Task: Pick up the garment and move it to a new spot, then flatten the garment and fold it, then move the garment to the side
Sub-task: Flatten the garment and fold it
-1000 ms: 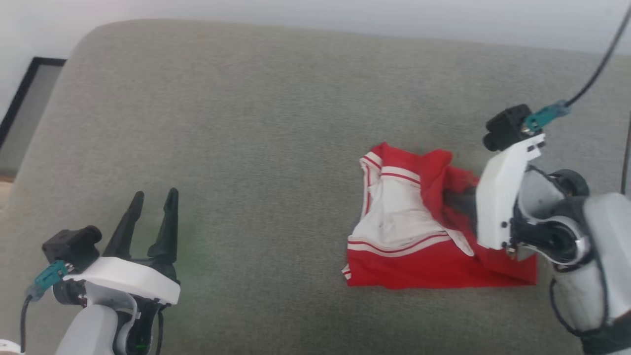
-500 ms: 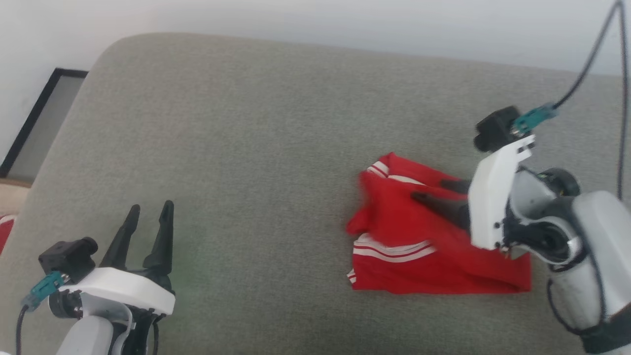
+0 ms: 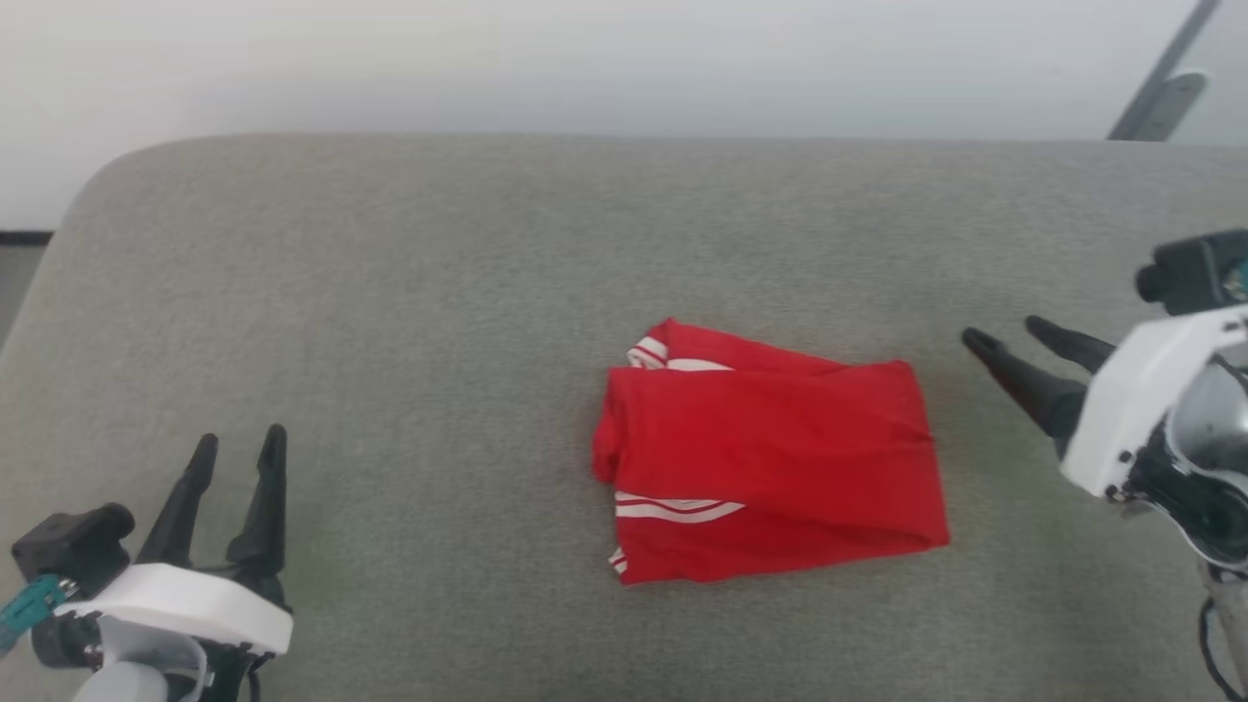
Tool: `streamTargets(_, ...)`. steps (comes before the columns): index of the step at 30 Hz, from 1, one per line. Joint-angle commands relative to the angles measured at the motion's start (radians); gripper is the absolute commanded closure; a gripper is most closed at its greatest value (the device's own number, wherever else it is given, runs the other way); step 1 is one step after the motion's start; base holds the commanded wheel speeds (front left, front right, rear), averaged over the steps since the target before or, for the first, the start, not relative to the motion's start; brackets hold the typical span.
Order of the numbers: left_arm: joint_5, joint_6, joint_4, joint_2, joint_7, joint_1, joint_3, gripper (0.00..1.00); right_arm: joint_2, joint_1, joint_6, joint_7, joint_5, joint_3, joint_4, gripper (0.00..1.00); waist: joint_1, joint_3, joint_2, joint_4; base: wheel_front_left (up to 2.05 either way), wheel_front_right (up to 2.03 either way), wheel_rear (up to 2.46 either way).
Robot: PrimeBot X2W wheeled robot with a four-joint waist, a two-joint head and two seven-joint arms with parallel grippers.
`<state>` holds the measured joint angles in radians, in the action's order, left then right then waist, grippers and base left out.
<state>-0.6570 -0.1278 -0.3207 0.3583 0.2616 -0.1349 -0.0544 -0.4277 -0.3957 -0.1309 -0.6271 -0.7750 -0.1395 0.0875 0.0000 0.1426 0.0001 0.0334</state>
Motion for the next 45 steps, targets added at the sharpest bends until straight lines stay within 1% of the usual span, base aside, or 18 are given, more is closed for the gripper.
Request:
streamTargets(1,0.016,-0.002,0.008,0.007,0.004,0.019,0.012,0.00,-0.004,0.028,0.000,0.048,0.015,0.016,0.004,0.00,0.0000,-0.016,-0.0001,-0.034,0.00,0.00,0.00)
streamTargets(7,0.026,-0.002,0.019,0.022,0.004,0.055,0.032,0.00,-0.011,0.088,0.000,0.220,0.065,0.048,0.040,0.00,0.0000,-0.040,-0.0001,-0.080,0.00,0.00,0.00)
streamTargets(11,0.026,-0.002,0.024,0.019,0.004,0.076,0.040,0.00,-0.008,0.122,0.000,0.312,0.079,0.053,0.075,0.00,0.0000,-0.058,-0.0001,-0.097,0.00,0.00,0.00)
streamTargets(13,0.030,-0.002,0.026,0.019,0.004,0.085,0.043,0.00,-0.015,0.136,0.000,0.362,0.093,0.047,0.089,0.00,0.0000,-0.068,-0.0001,-0.102,0.00,0.00,0.00)
streamTargets(14,0.030,-0.002,0.026,0.019,0.004,0.085,0.043,0.00,-0.015,0.136,0.000,0.362,0.093,0.047,0.089,0.00,0.0000,-0.068,-0.0001,-0.102,0.00,0.00,0.00)
streamTargets(21,0.040,-0.002,0.028,0.020,0.004,0.120,0.057,0.00,-0.025,0.175,0.000,0.534,0.124,0.027,0.136,0.00,0.0000,-0.100,-0.0001,-0.112,0.00,0.00,0.00)
streamTargets(25,0.044,-0.002,0.033,0.015,0.004,0.136,0.069,0.00,-0.032,0.190,0.000,0.603,0.128,0.025,0.163,0.00,0.0000,-0.111,-0.0001,-0.114,0.00,0.00,0.00)
streamTargets(29,0.049,-0.002,0.039,0.013,0.004,0.149,0.078,0.00,-0.033,0.202,0.000,0.654,0.129,0.032,0.184,0.00,0.0000,-0.120,-0.0001,-0.112,0.00,0.00,0.00)
streamTargets(36,0.052,-0.002,0.047,0.009,0.004,0.169,0.095,0.00,-0.025,0.224,0.000,0.699,0.132,0.033,0.211,0.00,0.0000,-0.131,-0.0001,-0.109,0.00,0.00,0.00)
streamTargets(45,0.063,-0.002,0.064,0.000,0.004,0.182,0.111,0.00,-0.019,0.240,0.000,0.702,0.116,0.039,0.217,0.00,0.0000,-0.125,-0.0001,-0.104,0.00,0.00,0.00)
